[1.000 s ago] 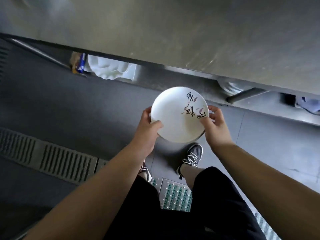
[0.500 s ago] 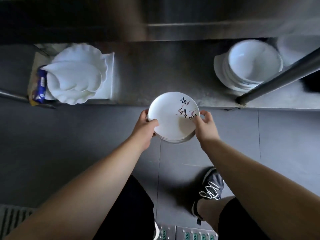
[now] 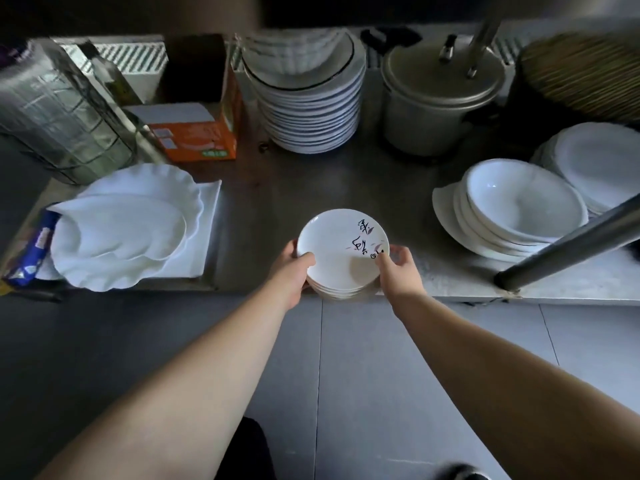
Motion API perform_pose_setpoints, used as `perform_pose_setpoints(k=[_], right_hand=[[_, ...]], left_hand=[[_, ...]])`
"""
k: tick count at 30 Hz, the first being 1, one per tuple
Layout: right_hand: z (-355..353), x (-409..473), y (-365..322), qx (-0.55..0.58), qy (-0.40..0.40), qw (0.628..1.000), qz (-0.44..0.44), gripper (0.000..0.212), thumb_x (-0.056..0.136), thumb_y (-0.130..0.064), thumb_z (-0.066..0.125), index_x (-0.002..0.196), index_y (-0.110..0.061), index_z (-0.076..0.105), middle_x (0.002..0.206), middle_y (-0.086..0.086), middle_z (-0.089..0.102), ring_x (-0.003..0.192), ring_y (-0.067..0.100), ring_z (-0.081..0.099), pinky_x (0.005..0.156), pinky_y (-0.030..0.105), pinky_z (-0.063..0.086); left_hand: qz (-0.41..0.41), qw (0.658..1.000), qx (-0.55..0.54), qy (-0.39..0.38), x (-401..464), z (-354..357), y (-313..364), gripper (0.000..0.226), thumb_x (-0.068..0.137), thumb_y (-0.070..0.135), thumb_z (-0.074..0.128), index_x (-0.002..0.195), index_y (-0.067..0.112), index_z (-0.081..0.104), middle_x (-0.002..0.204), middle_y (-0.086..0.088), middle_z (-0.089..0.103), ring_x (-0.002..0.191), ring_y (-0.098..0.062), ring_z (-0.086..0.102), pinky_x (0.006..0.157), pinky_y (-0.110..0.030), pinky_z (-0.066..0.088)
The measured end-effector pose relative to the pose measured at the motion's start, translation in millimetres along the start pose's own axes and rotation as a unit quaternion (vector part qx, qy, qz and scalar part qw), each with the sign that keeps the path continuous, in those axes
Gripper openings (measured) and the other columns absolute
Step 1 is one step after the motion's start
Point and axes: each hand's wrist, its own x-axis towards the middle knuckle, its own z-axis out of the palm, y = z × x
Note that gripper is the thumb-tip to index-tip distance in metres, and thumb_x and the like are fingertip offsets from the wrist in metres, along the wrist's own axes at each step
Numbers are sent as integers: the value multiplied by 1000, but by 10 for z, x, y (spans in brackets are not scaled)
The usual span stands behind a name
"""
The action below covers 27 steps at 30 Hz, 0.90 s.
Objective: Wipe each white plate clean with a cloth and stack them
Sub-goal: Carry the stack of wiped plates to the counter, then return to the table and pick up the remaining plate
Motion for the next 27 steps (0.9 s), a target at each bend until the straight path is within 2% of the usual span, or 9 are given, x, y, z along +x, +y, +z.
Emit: perform_pose_setpoints(k=[4, 8, 10, 13, 15, 18, 20, 23, 27], right_hand=[[64, 229, 16, -7, 2, 1000, -11, 64, 72, -76, 52, 123, -36, 54, 109, -7, 70, 94, 21, 72, 69, 37, 61], [89, 432, 10, -4, 11, 1000, -17, 59, 70, -77, 50, 115, -39, 55, 107, -11, 69, 88, 20, 71, 40, 25, 50], [87, 546, -16, -10, 9, 999, -32, 56, 70, -78, 51, 112, -41, 56, 107, -15, 69, 90, 17, 71, 51, 30, 57], [86, 760, -35, -13, 4, 999, -46, 51, 78, -68, 57, 119, -38, 58, 113, -12, 72, 96, 15, 70, 84, 42, 61], [70, 856, -54, -38, -4, 998, -57, 46, 88, -60, 58, 126, -35, 59, 116, -8, 72, 99, 18, 70, 89, 43, 60], [12, 893, -134, -151, -30, 985, -79, 42, 98, -49, 52, 136, -30, 55, 112, -4, 68, 99, 24, 64, 82, 36, 50], [-37, 843, -220, -233, -48, 968, -80, 41, 101, -45, 48, 137, -27, 54, 112, 1, 66, 96, 27, 60, 79, 34, 44], [-188, 583, -370, -344, -60, 933, -85, 44, 103, -49, 42, 136, -21, 51, 124, 10, 64, 103, 32, 59, 85, 39, 48], [-488, -119, -665, -443, -71, 885, -123, 52, 103, -52, 44, 145, -22, 51, 136, 10, 60, 115, 30, 61, 91, 40, 52]], left_hand=[[9, 1000, -7, 4, 265, 28, -26, 39, 91, 1, 54, 117, 26, 68, 117, -6, 75, 106, -30, 68, 87, -40, 54], [24, 1000, 17, -4, 450, 70, 24, 40, 92, 1, 57, 123, 25, 67, 121, -5, 75, 122, -31, 65, 109, -48, 49], [29, 999, 24, -17, 514, 76, 52, 41, 93, 2, 58, 122, 29, 67, 122, -2, 75, 125, -30, 64, 111, -51, 48], [34, 998, 39, -19, 616, 89, 95, 38, 95, 5, 58, 118, 34, 67, 123, -1, 74, 128, -31, 63, 113, -53, 47], [42, 995, 86, -22, 680, 87, 125, 42, 96, 10, 59, 130, 35, 63, 127, -1, 71, 128, -30, 61, 115, -53, 46], [43, 976, 209, -31, 694, 37, 210, 51, 97, 24, 59, 145, 37, 51, 133, 3, 66, 125, -26, 59, 108, -41, 48], [33, 952, 304, -13, 632, 1, 264, 57, 99, 39, 58, 154, 33, 43, 148, 0, 59, 129, -27, 56, 107, -40, 46], [9, 905, 425, 23, 312, -32, 363, 74, 100, 58, 53, 163, 29, 29, 160, -3, 49, 140, -31, 51, 108, -39, 41], [-4, 893, 449, -21, -470, -33, 592, 60, 102, 47, 60, 155, 21, 46, 140, -2, 64, 105, -20, 64, 85, -24, 49]])
